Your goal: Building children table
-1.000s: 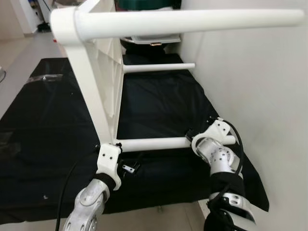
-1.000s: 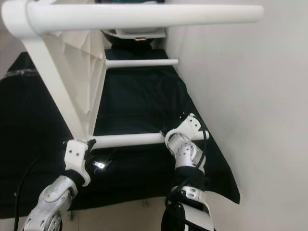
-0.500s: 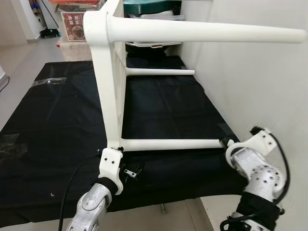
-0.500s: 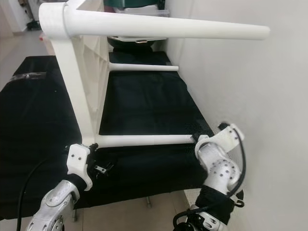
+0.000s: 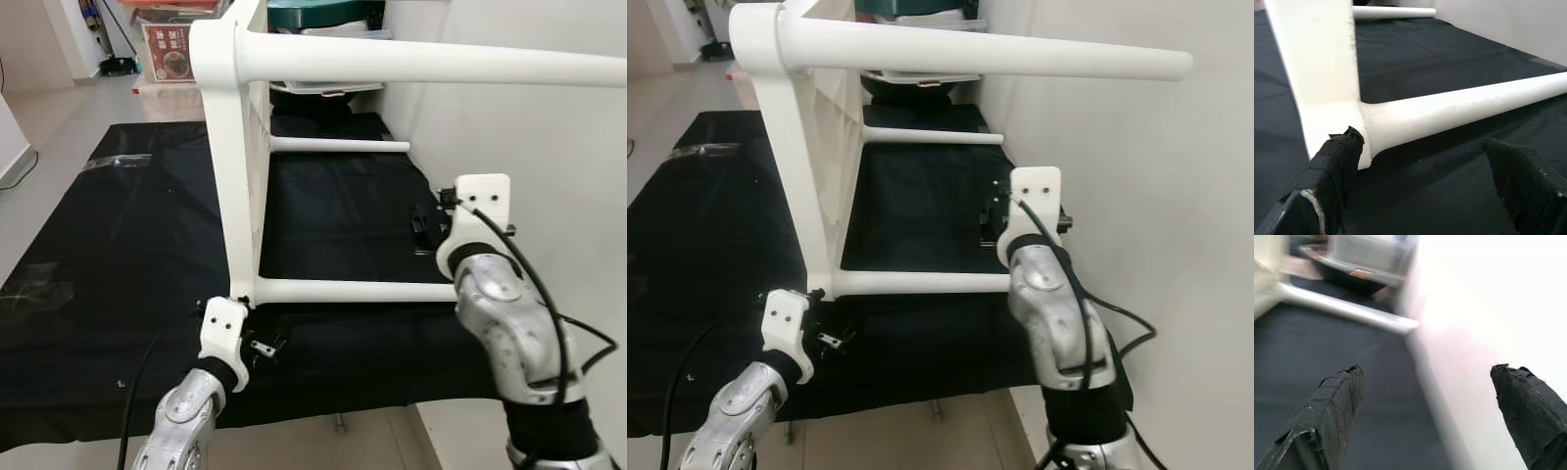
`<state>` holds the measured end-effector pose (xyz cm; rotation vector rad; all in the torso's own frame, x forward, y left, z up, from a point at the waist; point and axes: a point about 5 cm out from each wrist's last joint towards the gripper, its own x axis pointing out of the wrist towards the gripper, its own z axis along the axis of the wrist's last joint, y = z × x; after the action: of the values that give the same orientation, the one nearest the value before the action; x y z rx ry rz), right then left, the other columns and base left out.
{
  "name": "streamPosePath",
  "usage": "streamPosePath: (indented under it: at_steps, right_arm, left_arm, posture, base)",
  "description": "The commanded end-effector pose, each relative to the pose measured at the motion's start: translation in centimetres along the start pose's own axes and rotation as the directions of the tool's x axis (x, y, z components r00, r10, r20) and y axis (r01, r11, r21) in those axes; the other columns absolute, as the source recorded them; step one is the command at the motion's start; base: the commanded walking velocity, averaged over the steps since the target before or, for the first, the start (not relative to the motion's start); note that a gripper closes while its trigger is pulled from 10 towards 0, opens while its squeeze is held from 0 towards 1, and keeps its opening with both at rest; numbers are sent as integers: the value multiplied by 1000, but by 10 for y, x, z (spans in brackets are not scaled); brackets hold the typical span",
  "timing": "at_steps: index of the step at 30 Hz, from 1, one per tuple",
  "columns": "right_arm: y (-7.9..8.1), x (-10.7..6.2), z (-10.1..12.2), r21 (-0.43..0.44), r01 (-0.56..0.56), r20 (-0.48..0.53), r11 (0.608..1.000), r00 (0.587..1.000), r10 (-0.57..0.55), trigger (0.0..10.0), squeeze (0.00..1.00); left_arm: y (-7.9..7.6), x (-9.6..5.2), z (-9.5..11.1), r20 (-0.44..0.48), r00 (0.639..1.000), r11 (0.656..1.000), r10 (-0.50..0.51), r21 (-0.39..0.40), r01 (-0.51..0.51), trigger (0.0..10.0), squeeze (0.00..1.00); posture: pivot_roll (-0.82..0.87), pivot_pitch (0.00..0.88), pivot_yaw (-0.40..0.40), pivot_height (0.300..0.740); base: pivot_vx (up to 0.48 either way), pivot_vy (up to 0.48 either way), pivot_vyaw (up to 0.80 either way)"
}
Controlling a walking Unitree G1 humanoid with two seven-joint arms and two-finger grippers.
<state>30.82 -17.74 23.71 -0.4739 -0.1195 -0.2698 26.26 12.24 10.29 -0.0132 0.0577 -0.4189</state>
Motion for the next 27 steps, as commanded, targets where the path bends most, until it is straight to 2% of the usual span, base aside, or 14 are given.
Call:
streamPosePath:
  at_steps: [1,2,4,6,9,12,15,16,19,23,27]
  right_arm:
    - [-13,-1,3,-138,138,113,981,986,-123,10000,0]
    - [-21,-1,3,-200,211,165,957,970,-179,10000,0]
    - [-21,-1,3,-200,211,165,957,970,-179,10000,0]
    - [-35,-4,2,-240,299,201,924,946,-254,10000,0]
    - [-41,-5,3,-245,332,217,911,934,-282,10000,0]
    - [-54,-7,7,-247,409,267,878,900,-344,10000,0]
    - [-58,-7,8,-246,433,285,867,887,-363,10000,0]
    - [-62,-7,10,-250,460,330,852,868,-372,10000,0]
    - [-63,-7,12,-257,464,366,848,859,-359,10000,0]
    - [-64,-6,13,-262,465,374,846,857,-355,10000,0]
    - [-67,-4,17,-278,485,418,829,838,-350,10000,0]
  left_arm:
    - [5,-1,-2,-12,1000,1000,18,26,-17,10000,0]
    - [7,0,-2,-11,1000,999,23,30,-23,10000,0]
    - [7,0,-2,-11,1000,999,23,30,-23,10000,0]
    - [10,1,-1,-10,1000,999,22,38,-22,10000,0]
    - [11,2,-1,-8,1000,999,17,42,-17,10000,0]
    - [15,8,4,6,1000,998,12,66,-13,10000,0]
    - [16,11,6,14,1000,997,13,79,-14,10000,0]
    - [23,20,16,56,997,991,55,115,-61,10000,0]
    - [27,29,24,87,991,987,102,119,-112,10000,0]
    - [28,32,26,95,989,985,113,117,-124,10000,0]
    - [28,47,35,110,989,986,104,120,-117,10000,0]
  posture:
    - [-46,0,-52,740]
    - [-47,0,-48,740]
    - [-47,0,-48,740]
    - [-51,0,-42,740]
    - [-52,0,-39,740]
    - [-63,0,-28,740]
    - [-65,0,-26,740]
    - [-68,0,-23,740]
    - [-71,0,-23,740]
    - [-71,0,-23,740]
    - [-84,0,-15,740]
  base:
    - [0,0,0]
    - [0,0,0]
    - [0,0,0]
    - [0,0,0]
    - [0,0,0]
    - [0,0,0]
    - [0,0,0]
    - [0,0,0]
    - [0,0,0]
    - [0,0,0]
    - [0,0,0]
